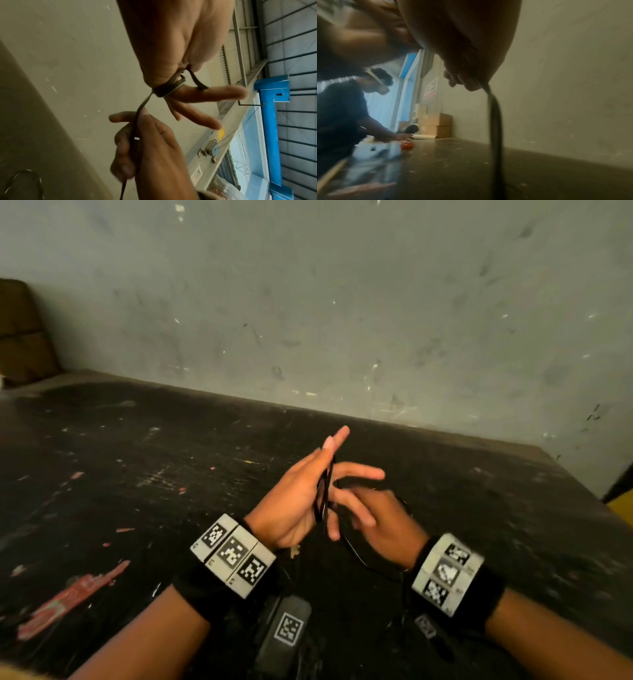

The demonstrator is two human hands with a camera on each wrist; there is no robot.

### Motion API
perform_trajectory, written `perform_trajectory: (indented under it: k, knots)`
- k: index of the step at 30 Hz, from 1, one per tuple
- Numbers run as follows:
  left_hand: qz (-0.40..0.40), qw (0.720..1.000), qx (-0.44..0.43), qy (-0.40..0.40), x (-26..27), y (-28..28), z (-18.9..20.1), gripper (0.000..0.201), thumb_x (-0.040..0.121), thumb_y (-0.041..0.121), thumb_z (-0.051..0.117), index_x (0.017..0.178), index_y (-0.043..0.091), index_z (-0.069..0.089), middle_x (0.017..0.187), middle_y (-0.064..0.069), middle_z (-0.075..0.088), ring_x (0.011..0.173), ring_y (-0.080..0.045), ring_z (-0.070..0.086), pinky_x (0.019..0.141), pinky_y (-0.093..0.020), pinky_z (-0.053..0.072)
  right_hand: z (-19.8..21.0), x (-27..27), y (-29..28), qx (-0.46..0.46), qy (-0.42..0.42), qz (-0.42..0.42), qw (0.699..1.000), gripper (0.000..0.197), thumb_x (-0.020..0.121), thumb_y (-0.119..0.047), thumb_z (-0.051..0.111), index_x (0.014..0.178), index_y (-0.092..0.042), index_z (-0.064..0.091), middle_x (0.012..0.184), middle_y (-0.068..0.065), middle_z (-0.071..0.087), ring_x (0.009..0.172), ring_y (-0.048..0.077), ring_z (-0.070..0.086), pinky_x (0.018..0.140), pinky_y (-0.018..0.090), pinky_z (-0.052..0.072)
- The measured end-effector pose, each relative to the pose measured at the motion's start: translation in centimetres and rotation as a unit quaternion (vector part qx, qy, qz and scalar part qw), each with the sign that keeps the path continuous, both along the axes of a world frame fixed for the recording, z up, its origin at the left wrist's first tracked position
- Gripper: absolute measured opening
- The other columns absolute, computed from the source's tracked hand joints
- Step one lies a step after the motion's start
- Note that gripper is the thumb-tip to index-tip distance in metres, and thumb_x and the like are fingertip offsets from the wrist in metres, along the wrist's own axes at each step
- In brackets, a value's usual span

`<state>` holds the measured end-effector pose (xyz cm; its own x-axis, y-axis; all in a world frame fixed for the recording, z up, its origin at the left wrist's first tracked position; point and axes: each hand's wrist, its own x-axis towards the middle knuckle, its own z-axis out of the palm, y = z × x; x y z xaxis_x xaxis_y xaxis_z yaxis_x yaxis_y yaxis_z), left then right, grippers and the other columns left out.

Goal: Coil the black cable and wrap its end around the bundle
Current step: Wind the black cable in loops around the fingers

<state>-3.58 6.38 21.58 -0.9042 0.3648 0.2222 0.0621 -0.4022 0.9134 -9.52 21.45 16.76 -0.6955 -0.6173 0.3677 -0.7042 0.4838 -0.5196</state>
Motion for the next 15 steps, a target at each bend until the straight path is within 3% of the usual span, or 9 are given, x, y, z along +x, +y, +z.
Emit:
perform_trajectory:
  k: [2,4,7,10,13,15]
  knots:
    - [0.048,0.998,0.026,-0.009,-1.0,-0.4,0.2,0.066,0.087,0.038,0.041,0.146,0.036,0.012,0.118,-0.017,0.066,0.059,-0.021,0.071,0.028,-0.021,0.045,-0.4,1.7,-1.3,0.003,-0.025,0.016,1.0,0.025,0.097,-0.026,0.035,0.08,-0.027,0.053,0.062,-0.009,0.056,0.056,0.003,0.057,0.057,0.021,0.045]
    - [0.075,0.996,0.041,-0.016,-1.7,-1.1,0.1,0.063,0.092,0.03,0.042,0.147,0.036,0.011,0.12,-0.017,0.066,0.065,-0.023,0.073,0.031,-0.022,0.049,0.0,3.4,-2.0,0.021,-0.057,0.042,0.997,0.025,0.099,-0.025,0.037,0.083,-0.023,0.056,0.061,-0.007,0.056,0.053,0.002,0.055,0.057,0.018,0.044]
    - [0.102,0.994,0.035,-0.019,-2.2,-2.0,0.0,0.059,0.097,0.024,0.038,0.147,0.037,0.01,0.12,-0.015,0.066,0.075,-0.027,0.073,0.04,-0.026,0.055,1.2,5.5,-2.0,0.046,-0.06,0.07,0.995,0.021,0.098,-0.025,0.043,0.087,-0.016,0.059,0.06,-0.011,0.054,0.059,0.001,0.053,0.068,0.034,0.049]
    - [0.134,0.991,-0.008,0.002,-2.2,-2.0,-0.6,0.058,0.098,0.022,0.036,0.147,0.038,0.01,0.122,-0.014,0.063,0.077,-0.025,0.073,0.046,-0.029,0.058,3.0,6.8,-1.9,0.089,-0.061,0.082,0.991,0.019,0.096,-0.026,0.047,0.088,-0.016,0.061,0.064,-0.011,0.056,0.063,0.005,0.056,0.068,0.036,0.05]
    - [0.153,0.984,-0.08,0.032,-2.1,-1.9,-1.5,0.058,0.098,0.024,0.036,0.146,0.041,0.009,0.123,-0.01,0.062,0.077,-0.02,0.072,0.053,-0.031,0.059,4.8,7.4,-1.9,0.117,-0.04,0.088,0.988,0.015,0.094,-0.025,0.051,0.091,-0.016,0.063,0.076,-0.01,0.064,0.068,0.002,0.058,0.065,0.027,0.046]
    - [0.152,0.976,-0.145,0.056,-1.9,-1.8,-2.2,0.058,0.097,0.026,0.037,0.146,0.043,0.009,0.113,-0.004,0.067,0.068,-0.013,0.069,0.056,-0.031,0.055,6.4,7.2,-1.6,0.126,-0.017,0.079,0.989,0.014,0.092,-0.021,0.054,0.088,-0.016,0.066,0.068,-0.018,0.056,0.061,-0.002,0.055,0.058,0.017,0.037]
